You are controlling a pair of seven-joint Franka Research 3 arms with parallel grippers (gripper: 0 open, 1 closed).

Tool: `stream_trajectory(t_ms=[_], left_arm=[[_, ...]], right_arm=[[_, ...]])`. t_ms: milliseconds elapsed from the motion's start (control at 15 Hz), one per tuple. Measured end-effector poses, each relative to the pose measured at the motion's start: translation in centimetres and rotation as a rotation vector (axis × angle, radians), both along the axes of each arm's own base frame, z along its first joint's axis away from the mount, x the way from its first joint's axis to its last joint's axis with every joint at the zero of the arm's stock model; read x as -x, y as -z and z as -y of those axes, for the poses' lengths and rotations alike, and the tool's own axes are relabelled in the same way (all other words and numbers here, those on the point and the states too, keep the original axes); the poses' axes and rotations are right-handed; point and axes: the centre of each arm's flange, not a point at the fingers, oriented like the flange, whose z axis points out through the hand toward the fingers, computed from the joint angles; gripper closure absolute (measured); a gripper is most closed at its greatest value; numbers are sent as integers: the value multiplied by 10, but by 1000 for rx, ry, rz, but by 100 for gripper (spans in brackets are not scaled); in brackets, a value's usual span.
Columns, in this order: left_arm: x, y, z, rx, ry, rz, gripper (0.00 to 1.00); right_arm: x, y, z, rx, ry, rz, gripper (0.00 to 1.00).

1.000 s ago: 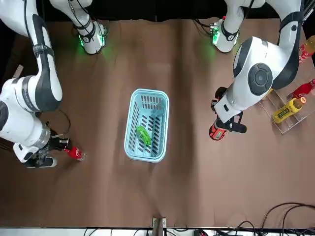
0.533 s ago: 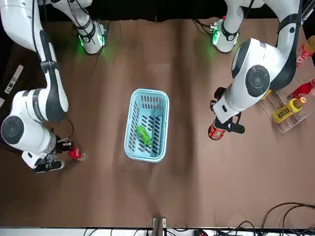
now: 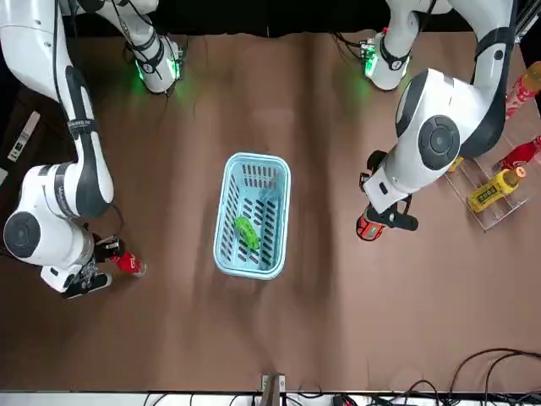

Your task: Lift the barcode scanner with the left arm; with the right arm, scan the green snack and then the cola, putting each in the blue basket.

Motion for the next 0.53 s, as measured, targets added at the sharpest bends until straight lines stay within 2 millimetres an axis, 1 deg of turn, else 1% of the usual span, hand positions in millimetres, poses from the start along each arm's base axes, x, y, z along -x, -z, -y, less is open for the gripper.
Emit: stream_trajectory(t_ms=[333, 400, 533], left_arm=[[0, 0, 0, 0, 0, 0, 65], [0, 0, 0, 0, 0, 0, 65], [0, 0, 0, 0, 0, 0, 65]], right_arm=[[-1, 14, -6, -18, -19, 8, 40], [-1, 15, -7, -27, -14, 7, 48], [-1, 14, -7, -36, -8, 8, 56]])
